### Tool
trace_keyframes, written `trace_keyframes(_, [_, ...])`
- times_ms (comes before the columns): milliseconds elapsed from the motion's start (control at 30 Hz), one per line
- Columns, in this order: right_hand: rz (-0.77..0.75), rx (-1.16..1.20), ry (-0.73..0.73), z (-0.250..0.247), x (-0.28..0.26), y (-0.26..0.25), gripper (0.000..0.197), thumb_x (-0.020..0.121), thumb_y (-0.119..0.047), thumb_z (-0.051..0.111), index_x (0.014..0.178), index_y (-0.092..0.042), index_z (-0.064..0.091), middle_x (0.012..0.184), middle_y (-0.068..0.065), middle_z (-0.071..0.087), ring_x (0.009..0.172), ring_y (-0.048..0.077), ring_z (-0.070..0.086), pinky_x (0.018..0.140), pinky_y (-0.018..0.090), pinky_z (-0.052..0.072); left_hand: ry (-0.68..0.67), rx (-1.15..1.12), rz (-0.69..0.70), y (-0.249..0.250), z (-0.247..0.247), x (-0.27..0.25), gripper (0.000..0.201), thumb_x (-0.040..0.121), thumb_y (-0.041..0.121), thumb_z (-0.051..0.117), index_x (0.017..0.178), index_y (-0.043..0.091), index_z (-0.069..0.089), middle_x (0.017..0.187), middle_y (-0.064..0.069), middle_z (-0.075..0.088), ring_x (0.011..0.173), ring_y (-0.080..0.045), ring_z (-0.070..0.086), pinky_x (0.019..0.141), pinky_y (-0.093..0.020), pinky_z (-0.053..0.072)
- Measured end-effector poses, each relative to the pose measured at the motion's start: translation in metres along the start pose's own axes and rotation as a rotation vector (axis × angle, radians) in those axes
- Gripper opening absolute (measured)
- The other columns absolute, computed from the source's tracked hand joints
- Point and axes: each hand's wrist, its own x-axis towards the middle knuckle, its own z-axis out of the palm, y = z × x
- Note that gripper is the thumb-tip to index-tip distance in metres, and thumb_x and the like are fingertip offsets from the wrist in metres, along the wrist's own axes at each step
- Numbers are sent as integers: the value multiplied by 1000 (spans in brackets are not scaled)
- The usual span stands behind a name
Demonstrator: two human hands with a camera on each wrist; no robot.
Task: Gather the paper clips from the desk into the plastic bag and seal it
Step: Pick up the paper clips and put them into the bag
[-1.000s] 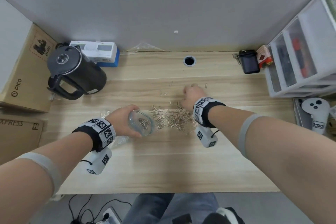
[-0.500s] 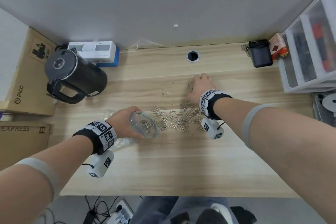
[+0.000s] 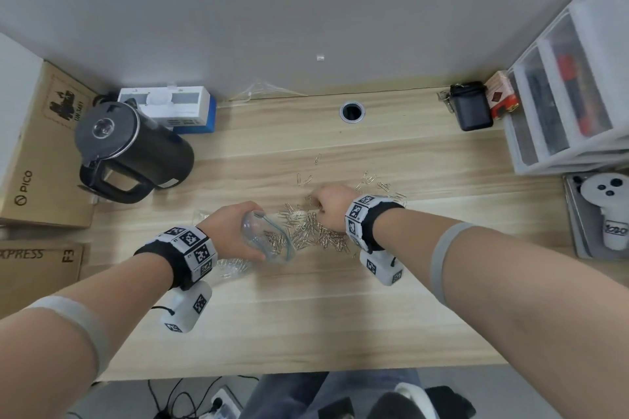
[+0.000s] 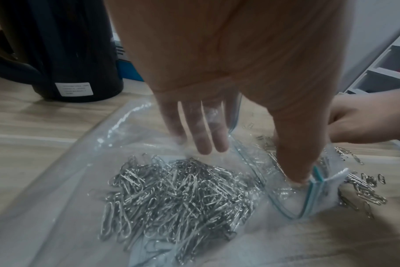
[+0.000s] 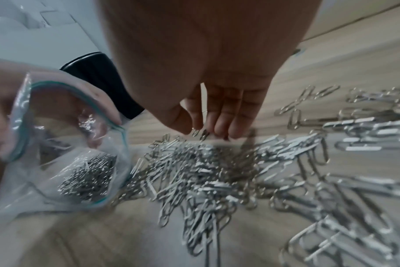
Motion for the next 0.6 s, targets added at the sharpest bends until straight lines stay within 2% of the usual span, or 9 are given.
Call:
trace_keyframes(67, [68,-11,50,-10,-1,6,27,91,-22,54,116,-13,58,113,8,56,98,27,59,88,42,54,1,7,9,1,-1,0,85,58,39,93,131,23,52,115,15,54,110,-13,57,93,-27,47])
trace_keyframes(167, [237,-83,149,-20,-2,25,41,90,-26,53,128,-10,50,124,12,50,114,31,50,98,42,47,9,12,28,1,-1,-1,84,60,38,93,132,22,52,115,18,51,110,-11,56,93,-26,45])
trace_keyframes(233, [365,-103,187,-21,-5,38,50,87,-27,55,133,-9,45,131,14,44,121,32,43,98,42,45,16,11,35,-1,1,-4,82,62,37,92,132,23,51,114,18,50,107,-9,53,90,-23,43])
trace_keyframes(300, [434,-63,178,-19,-9,47,50,86,-25,55,132,-9,44,132,14,40,122,32,39,96,43,45,19,11,35,-3,3,-5,80,61,37,92,130,25,52,112,18,51,105,-9,54,88,-24,44])
trace_keyframes(400, [411,-42,162,-12,-13,50,43,85,-22,52,126,-8,47,130,12,39,121,32,37,94,42,44,14,16,25,-9,8,-7,79,57,40,92,125,29,54,111,12,59,102,-14,60,88,-30,51])
trace_keyframes(500, [336,-59,147,-3,-16,41,39,89,-21,50,126,-8,49,129,12,41,121,31,40,98,41,43,7,35,29,-11,11,-8,81,55,42,92,125,30,54,110,8,60,100,-15,60,87,-32,53])
trace_keyframes(600, [237,-14,96,8,-20,28,37,89,-22,54,123,-10,55,125,9,47,116,29,50,97,41,48,-6,51,44,-10,13,-10,83,55,43,92,127,29,53,111,7,61,100,-15,60,88,-34,53])
